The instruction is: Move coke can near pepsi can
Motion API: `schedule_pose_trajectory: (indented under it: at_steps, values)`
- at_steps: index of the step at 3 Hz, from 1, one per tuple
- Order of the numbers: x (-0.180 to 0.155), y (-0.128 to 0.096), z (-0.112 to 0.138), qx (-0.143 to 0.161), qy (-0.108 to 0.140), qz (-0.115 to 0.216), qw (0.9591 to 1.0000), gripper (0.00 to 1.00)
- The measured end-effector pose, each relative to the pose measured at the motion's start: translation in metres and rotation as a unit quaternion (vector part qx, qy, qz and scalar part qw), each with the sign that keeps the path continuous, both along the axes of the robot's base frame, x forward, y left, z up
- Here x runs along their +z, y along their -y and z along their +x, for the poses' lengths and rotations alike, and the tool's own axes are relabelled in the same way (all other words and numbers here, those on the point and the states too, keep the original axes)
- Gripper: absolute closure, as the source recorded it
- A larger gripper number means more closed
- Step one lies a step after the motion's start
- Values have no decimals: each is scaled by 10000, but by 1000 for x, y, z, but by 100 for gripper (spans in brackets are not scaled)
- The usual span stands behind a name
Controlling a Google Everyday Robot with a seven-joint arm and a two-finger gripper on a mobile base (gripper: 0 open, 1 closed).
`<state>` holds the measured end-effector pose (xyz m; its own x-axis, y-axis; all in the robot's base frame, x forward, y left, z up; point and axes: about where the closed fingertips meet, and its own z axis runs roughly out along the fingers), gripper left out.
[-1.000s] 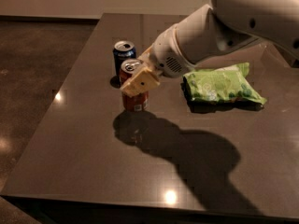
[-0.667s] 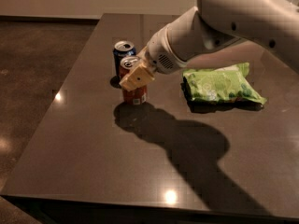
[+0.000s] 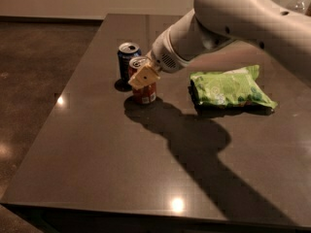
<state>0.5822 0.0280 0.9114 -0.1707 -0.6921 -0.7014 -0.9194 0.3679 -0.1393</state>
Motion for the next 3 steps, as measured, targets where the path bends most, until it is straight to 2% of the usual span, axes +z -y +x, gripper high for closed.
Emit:
schedule_pose_trajectory:
  at_steps: [1, 3]
  values:
    - [-3, 2, 8, -83, -35, -41, 10000, 50]
    - [-1, 0, 6, -61, -20, -48, 10000, 5]
